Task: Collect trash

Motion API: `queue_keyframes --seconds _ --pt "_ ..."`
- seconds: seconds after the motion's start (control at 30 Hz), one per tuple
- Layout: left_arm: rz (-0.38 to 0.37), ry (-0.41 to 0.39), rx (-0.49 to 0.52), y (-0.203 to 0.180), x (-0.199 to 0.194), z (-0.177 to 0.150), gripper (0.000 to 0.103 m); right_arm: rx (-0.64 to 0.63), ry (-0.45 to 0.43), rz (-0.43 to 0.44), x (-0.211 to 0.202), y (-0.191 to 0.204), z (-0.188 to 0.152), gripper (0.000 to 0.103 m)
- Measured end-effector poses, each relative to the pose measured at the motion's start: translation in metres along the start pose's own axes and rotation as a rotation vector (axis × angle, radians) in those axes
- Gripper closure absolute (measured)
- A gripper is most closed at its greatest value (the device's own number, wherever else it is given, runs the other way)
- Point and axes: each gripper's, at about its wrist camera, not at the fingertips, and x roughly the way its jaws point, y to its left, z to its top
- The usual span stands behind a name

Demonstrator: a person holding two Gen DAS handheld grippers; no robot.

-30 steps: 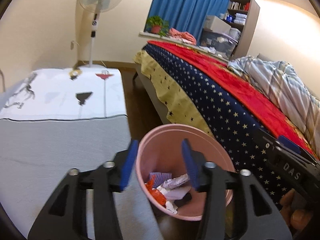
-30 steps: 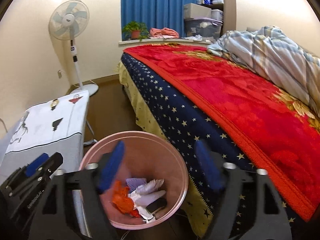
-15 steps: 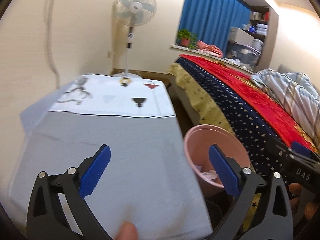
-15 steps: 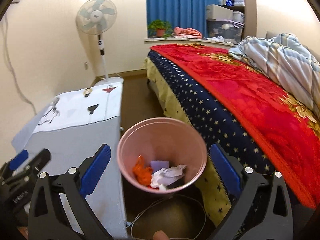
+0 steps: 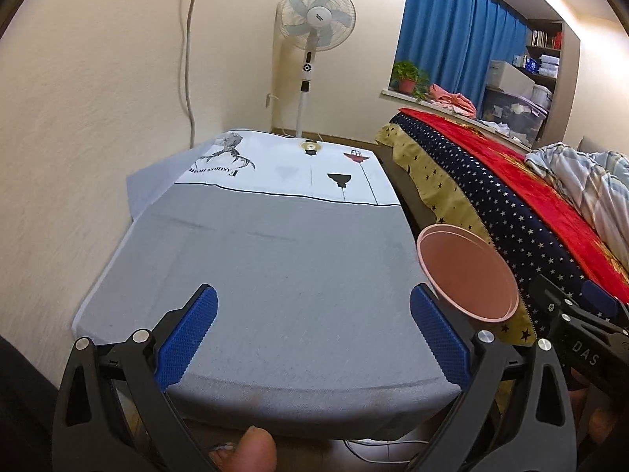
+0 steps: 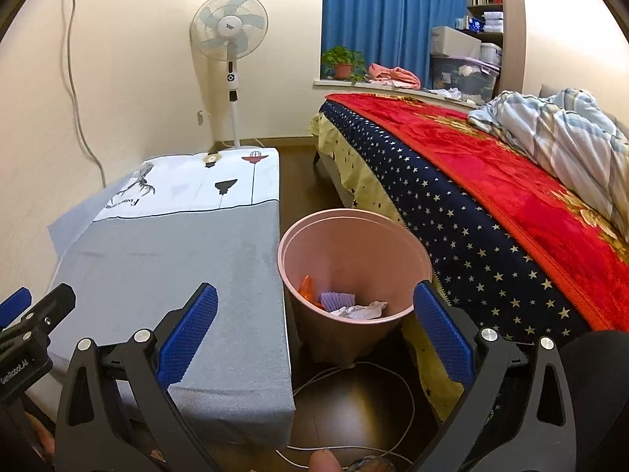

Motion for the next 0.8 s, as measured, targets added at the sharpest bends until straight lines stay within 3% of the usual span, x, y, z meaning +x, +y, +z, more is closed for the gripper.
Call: queue_keyframes --seconds 0.8 --pt "0.025 -0.012 0.010 0.000 0.015 -0.012 0.008 -0.044 0.009 -0.021 0.012 0.008 -0.005 0.005"
